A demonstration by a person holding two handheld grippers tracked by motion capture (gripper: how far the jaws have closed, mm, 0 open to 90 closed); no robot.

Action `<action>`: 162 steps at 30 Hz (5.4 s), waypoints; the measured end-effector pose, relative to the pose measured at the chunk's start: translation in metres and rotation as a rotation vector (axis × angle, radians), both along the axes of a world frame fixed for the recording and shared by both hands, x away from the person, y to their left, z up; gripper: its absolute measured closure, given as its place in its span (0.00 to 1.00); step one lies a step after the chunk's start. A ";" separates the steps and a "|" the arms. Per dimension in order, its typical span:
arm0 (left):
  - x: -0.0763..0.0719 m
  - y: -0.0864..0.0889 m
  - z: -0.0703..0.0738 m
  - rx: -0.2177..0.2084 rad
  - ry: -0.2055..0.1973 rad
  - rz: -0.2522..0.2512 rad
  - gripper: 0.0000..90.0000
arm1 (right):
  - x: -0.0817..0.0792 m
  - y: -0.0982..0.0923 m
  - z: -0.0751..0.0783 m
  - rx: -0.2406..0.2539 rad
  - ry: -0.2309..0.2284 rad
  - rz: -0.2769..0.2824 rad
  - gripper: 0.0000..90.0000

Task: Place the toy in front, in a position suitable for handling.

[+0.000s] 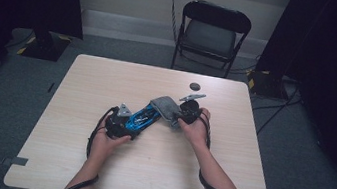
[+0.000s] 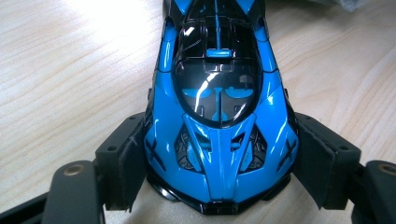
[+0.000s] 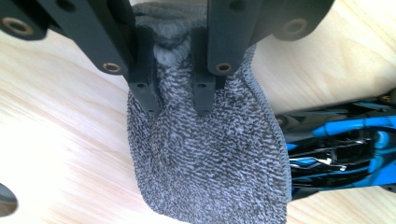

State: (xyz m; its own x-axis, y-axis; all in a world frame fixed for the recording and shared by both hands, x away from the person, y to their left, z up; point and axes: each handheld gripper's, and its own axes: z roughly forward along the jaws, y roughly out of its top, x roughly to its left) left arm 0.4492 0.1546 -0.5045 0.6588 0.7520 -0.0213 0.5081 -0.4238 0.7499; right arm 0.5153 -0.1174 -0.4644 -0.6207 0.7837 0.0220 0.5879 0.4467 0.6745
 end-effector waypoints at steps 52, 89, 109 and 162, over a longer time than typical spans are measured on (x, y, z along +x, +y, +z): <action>0.000 0.000 0.000 0.002 0.000 -0.001 0.29 | -0.070 0.062 0.011 -0.023 -0.047 0.334 0.85; 0.000 0.000 0.000 0.000 -0.001 0.000 0.29 | -0.050 0.055 -0.002 -0.034 -0.008 0.295 0.85; 0.000 0.000 0.000 0.000 -0.001 0.000 0.29 | -0.035 0.058 0.007 -0.026 -0.008 0.235 0.85; 0.000 0.000 0.000 0.001 0.000 0.000 0.29 | -0.012 0.055 0.014 -0.084 -0.059 0.142 0.85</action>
